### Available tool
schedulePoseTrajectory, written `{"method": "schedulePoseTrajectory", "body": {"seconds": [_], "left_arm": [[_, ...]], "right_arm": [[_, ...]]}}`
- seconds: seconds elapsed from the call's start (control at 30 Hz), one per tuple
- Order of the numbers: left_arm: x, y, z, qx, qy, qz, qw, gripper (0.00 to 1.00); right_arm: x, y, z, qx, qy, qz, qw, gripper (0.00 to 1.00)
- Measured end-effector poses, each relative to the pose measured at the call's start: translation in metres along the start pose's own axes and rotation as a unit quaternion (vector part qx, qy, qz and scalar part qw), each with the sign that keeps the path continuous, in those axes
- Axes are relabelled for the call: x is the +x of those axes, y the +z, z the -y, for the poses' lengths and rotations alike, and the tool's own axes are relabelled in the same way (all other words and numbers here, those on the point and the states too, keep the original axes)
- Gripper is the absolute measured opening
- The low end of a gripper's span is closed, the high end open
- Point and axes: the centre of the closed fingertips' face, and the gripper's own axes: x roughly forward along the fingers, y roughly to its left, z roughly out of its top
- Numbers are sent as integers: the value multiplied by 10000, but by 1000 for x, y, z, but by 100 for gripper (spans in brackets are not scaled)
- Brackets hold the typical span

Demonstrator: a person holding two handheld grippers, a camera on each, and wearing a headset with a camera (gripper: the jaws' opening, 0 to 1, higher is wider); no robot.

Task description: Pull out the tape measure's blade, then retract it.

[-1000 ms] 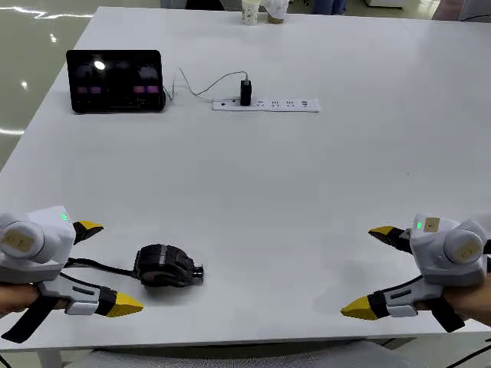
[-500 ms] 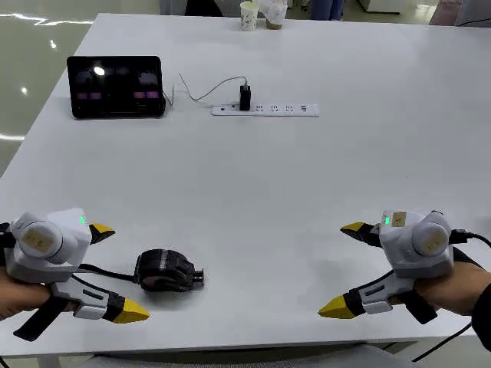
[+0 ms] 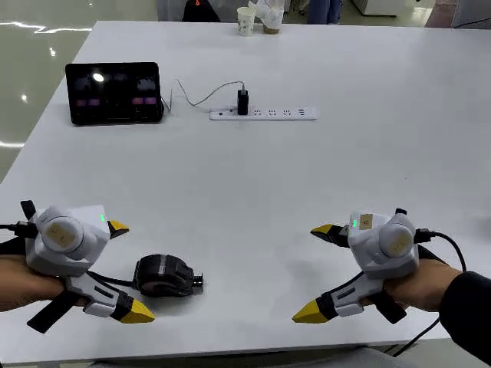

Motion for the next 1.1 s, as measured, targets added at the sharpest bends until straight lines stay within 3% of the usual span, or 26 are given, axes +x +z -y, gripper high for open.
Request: {"method": "schedulePoseTrajectory", "body": {"seconds": [0.23,0.3,0.33,0.83,0.93,1.1], "left_arm": [[9,7,1,352,-171,-120,9992,94],[10,4,-1,742,-182,-354,9964,89],[12,8,5,870,-296,-310,9953,87],[27,9,9,942,-527,-513,9928,80],[30,3,9,1102,-538,-711,9899,79],[31,3,12,1151,-617,-731,9887,74]], "right_arm": [[14,14,-1,-9,104,77,9999,99],[19,18,-2,-18,149,94,9998,99],[22,20,-2,-18,165,96,9998,99],[62,42,-10,-264,398,43,9988,99],[71,45,-12,-379,445,-3,9983,99],[80,51,-14,-481,518,-23,9975,99]]}}
